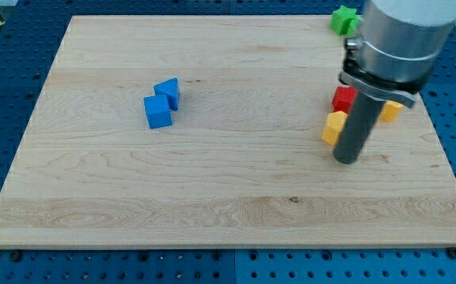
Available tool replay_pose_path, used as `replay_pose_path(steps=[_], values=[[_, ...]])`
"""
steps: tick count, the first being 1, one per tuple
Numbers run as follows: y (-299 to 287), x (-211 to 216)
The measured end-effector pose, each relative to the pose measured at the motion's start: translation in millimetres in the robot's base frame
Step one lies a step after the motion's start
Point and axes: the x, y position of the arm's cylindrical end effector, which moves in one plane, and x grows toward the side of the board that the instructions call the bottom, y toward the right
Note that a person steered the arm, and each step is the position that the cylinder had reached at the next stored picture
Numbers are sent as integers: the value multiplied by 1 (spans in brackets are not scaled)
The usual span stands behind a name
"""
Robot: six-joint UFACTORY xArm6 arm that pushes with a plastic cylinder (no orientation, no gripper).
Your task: Slide the yellow hexagon towards center
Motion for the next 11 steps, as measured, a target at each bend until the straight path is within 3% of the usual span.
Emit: replay_pose_path(steps=[1, 3, 6, 8, 11], values=[[50, 13], [63, -31], [-4, -43], [-4, -79], [-20, -59]])
